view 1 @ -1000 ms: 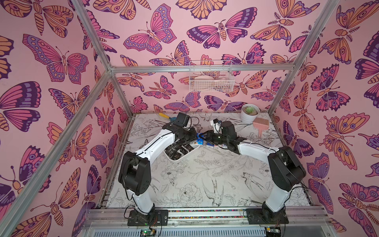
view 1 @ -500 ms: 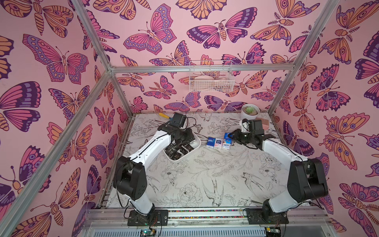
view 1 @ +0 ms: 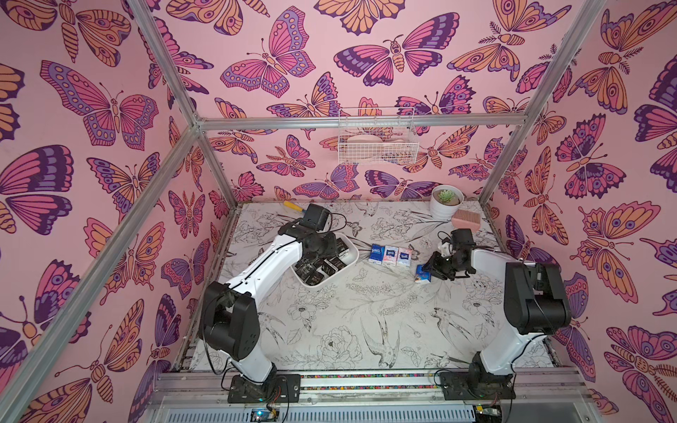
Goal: Take the pocket tissues out of the storage box
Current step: Place the pocket tissues at the center of the board.
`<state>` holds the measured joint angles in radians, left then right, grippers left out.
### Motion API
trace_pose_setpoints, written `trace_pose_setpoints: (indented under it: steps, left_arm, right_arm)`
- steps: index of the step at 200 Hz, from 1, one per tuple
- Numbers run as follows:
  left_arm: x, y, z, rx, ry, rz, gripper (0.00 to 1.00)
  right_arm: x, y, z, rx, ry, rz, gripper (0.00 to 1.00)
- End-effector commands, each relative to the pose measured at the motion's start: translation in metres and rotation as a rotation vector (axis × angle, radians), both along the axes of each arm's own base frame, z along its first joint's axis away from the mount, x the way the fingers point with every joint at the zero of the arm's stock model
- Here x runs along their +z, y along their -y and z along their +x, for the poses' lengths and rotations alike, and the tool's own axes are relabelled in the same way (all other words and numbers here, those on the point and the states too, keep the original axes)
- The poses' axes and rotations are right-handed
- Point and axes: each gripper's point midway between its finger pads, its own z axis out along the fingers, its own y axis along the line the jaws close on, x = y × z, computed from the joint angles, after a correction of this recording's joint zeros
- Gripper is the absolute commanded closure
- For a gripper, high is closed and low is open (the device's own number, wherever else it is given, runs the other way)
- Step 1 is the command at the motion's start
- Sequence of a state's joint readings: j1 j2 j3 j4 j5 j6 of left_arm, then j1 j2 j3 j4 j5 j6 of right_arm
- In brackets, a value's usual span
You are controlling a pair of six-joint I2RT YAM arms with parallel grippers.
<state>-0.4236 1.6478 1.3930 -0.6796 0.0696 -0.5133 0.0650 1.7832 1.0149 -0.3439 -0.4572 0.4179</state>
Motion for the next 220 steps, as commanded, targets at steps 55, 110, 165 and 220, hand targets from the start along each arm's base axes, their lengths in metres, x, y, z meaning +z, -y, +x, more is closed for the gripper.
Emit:
trace_pose_setpoints:
  steps: [55,110,165,220]
  left_arm:
    - [0.003,-0.017,-0.007,0.018,0.01,0.045,0.47]
    - [0.007,-0.014,-0.004,0.012,0.016,0.034,0.47]
    - [0.005,-0.015,-0.006,0.011,0.011,0.039,0.47]
    - [0.003,-0.022,-0.007,0.021,0.007,0.063,0.47]
  right_arm:
    - [0.006,0.016,0.006,0.01,-0.009,-0.074,0.43]
    - [0.011,0.021,-0.017,-0.013,0.006,-0.091,0.39]
    - [-0.009,0.018,-0.021,-0.033,-0.023,-0.064,0.5]
    - [-0.014,0.012,-0.005,-0.043,-0.017,-0.032,0.59]
